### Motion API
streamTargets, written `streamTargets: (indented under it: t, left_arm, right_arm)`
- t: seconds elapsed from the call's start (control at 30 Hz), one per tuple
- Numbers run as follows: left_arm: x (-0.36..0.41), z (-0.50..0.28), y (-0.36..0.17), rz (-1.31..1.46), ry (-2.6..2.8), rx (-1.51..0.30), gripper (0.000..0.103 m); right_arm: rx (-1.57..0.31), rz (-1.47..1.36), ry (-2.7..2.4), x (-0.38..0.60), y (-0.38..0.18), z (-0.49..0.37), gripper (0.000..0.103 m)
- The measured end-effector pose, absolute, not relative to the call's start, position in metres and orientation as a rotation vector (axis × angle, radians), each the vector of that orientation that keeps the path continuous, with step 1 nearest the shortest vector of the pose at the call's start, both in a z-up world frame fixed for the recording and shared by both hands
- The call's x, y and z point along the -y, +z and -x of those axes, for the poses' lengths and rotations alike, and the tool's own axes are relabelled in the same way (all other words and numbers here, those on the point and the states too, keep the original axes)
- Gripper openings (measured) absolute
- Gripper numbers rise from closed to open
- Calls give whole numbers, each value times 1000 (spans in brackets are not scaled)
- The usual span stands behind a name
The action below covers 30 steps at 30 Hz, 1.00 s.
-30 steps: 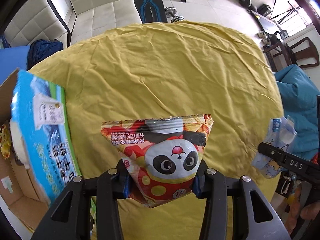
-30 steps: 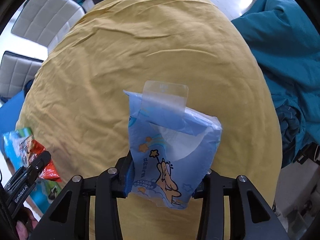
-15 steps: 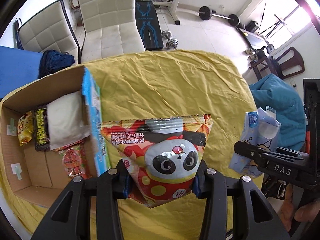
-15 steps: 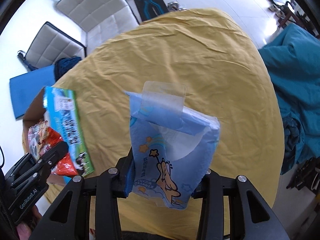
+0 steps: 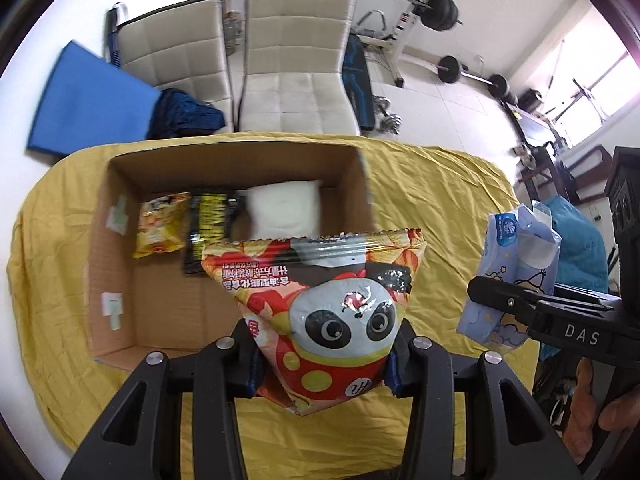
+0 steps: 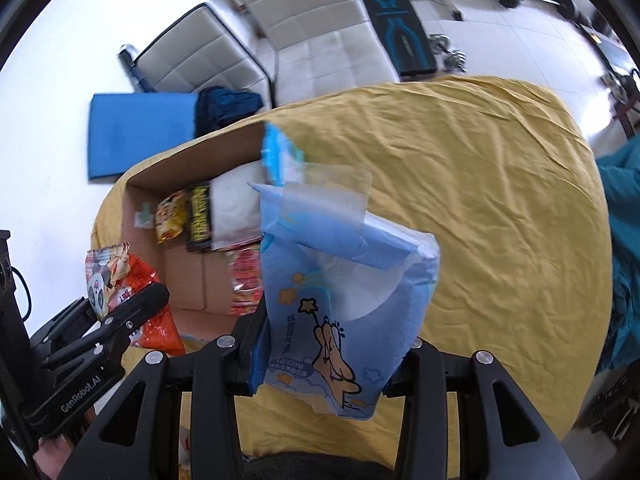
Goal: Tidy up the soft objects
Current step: 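Carry the panda packet with left tool while right tool carries blue wipes pack over box, then lower and open left tool on panda packet while right tool releases blue pack in box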
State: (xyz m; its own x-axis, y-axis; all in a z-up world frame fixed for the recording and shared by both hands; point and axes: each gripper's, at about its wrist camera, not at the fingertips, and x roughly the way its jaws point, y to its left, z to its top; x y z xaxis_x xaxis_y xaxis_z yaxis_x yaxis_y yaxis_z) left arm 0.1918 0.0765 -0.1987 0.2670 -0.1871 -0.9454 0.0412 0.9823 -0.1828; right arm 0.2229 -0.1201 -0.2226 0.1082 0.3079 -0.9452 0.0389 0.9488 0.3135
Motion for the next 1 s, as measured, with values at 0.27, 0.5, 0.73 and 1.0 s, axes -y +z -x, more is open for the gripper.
streamTargets:
  t: [0.27,0.5,0.73,1.0]
  left_arm:
    - [-169,-189,-206,198,-71,-1304,41]
    - [-223,-204,-258,244,-54,-1426,41]
    - [-246,-220,-314,281,-54,-1526,41]
    - [-245,-228,-349,263,-76,-1589,41]
  right_arm:
    - [-1472,-211,324,16,-222,-232,43]
    - [-1527,-179,377,-68,-271,-240,43]
    - [-1599,-153,362,-109,-340,-250,43]
    - [-1651,-129,349,-123,-387,-250,43]
